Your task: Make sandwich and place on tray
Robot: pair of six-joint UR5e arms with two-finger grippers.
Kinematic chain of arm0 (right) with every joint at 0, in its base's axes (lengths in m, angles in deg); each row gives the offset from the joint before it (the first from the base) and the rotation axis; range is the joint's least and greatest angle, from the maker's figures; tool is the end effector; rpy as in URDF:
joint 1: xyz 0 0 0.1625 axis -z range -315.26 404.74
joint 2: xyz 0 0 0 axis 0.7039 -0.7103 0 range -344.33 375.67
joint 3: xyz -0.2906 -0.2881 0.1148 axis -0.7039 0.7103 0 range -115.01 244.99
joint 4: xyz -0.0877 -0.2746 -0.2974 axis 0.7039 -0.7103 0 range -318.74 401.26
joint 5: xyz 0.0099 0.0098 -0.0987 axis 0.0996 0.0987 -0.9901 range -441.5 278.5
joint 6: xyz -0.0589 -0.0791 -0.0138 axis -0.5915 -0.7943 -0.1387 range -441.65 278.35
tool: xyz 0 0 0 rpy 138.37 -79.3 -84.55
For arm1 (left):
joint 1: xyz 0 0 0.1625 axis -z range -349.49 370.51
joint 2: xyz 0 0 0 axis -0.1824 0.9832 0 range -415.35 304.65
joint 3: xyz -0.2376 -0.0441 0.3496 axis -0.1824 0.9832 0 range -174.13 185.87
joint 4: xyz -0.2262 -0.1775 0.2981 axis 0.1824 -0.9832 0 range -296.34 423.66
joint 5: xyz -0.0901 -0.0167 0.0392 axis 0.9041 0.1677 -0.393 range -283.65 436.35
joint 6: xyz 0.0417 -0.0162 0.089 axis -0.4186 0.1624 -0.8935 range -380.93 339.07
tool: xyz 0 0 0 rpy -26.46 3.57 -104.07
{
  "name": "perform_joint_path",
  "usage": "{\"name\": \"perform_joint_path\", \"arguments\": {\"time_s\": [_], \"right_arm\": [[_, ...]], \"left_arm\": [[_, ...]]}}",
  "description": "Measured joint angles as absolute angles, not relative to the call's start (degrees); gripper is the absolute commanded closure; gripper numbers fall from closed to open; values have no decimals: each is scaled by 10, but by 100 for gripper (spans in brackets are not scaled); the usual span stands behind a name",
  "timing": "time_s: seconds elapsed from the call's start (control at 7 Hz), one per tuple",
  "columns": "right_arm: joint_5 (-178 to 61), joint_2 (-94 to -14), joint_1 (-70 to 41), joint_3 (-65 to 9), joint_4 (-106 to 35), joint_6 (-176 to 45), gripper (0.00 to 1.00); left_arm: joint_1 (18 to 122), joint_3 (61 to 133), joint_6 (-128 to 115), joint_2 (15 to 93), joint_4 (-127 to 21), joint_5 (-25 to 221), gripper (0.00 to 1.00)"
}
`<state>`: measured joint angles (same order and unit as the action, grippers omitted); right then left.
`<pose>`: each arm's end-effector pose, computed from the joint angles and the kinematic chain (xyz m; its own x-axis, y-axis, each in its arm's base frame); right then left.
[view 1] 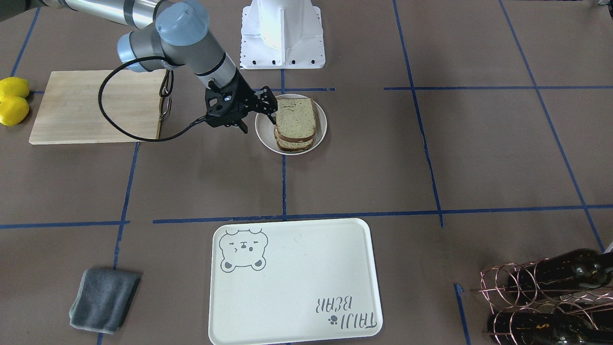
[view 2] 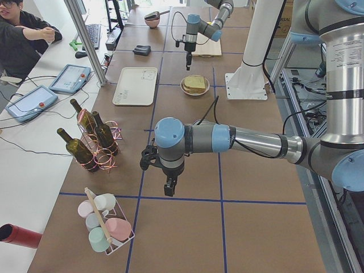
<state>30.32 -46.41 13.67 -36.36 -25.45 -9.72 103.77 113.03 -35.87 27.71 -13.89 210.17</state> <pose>-0.4904 -0.4080 0.2440 0.4361 -0.0734 0.8969 -0.0644 0.9916 0.1125 -0.0887 -0.4270 0.5904 0.7091 0.1916 -0.6785 -0.1305 0.9814 0.1407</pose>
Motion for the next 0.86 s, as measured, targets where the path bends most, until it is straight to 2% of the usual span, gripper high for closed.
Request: {"name": "perform_joint_path", "arguments": {"time_s": [0.43,0.86], "right_arm": [[397,-488,-8,-397,-434,-333,0],[431,-560,-159,-367,-516,-654,0]], "left_arm": [[1037,1129,-357,308,-157,2103,0],[1033,1063,-339,321,-333,2137,0]]}}
